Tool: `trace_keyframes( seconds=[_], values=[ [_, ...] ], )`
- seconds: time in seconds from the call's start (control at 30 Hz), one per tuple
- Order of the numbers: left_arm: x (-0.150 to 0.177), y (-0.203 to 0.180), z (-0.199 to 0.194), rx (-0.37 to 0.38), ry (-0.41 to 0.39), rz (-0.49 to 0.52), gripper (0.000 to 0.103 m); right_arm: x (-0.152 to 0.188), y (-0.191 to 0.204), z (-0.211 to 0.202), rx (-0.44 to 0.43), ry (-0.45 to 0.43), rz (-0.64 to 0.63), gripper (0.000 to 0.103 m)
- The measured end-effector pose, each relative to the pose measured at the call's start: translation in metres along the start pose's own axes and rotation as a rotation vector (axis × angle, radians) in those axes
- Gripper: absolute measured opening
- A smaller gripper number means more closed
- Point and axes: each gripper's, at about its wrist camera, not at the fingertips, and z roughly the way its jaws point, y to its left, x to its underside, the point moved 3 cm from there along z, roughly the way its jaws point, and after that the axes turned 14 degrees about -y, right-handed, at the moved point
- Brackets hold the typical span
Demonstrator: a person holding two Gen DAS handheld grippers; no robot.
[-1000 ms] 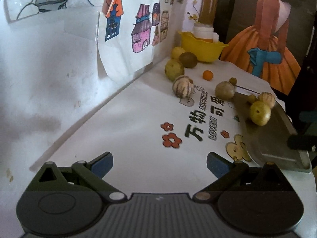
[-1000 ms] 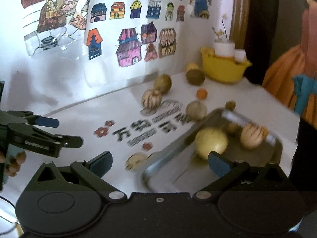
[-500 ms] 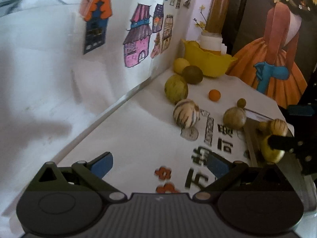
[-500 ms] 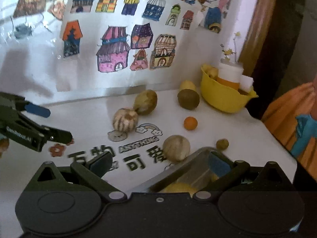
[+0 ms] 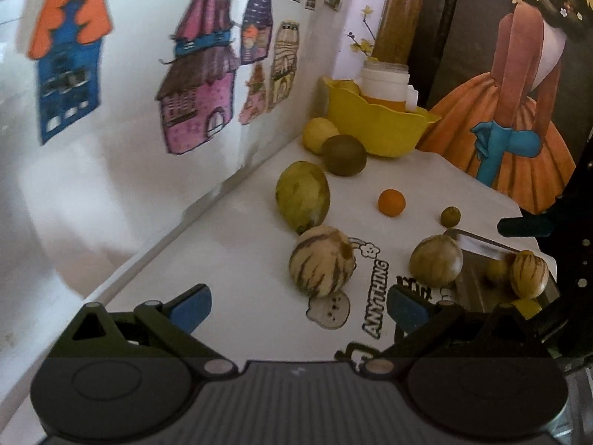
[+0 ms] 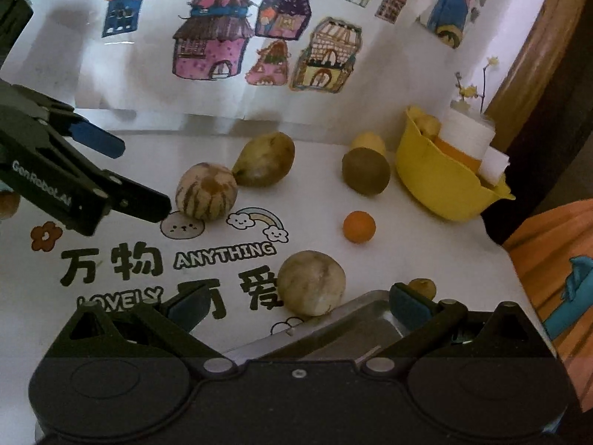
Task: Organize fruits
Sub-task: 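Move the left tool to a striped pepino while the right tool approaches a pale round fruit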
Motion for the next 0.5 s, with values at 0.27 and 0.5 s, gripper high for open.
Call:
trace_keyframes(
  seconds=[0.27,0.5],
  values=[
    [-0.004,-0.004,0.015,0.010,-0.015,0.023,0.103,0.004,-0.011,0.013,-0.005,0.020,0.048,0.099],
    [-0.004,-0.006,0.028,0.014,-0.007,0.031,0.103,0.003,-0.013,0.025,-0.024,0.038,0.056,0.096]
  ],
)
